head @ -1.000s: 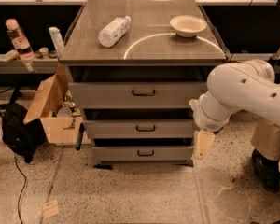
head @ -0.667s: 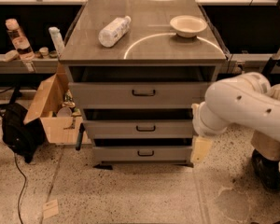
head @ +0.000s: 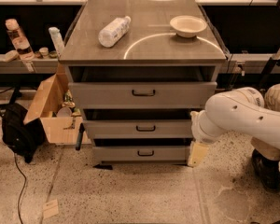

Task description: Open bottom drawer

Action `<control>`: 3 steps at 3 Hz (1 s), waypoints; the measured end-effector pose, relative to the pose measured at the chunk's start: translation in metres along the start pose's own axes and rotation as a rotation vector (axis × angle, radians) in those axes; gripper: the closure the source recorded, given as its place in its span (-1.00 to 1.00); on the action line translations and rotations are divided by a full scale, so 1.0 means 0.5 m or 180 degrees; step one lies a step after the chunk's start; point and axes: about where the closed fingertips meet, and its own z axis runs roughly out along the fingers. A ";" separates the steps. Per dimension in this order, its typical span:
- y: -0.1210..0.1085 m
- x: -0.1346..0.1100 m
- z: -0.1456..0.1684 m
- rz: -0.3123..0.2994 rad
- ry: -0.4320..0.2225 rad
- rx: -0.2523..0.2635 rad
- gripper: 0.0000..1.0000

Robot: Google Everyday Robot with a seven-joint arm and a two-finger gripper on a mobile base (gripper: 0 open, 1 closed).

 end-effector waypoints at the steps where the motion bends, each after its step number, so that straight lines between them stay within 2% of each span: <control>1: 0.012 -0.002 0.054 -0.0205 -0.0194 -0.0229 -1.00; 2: 0.030 -0.003 0.096 -0.0461 -0.0302 -0.0398 -1.00; 3: 0.030 -0.003 0.096 -0.0461 -0.0302 -0.0398 -1.00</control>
Offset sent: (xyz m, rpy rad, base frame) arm 0.0003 0.0159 -0.0674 0.0837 0.1095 0.2635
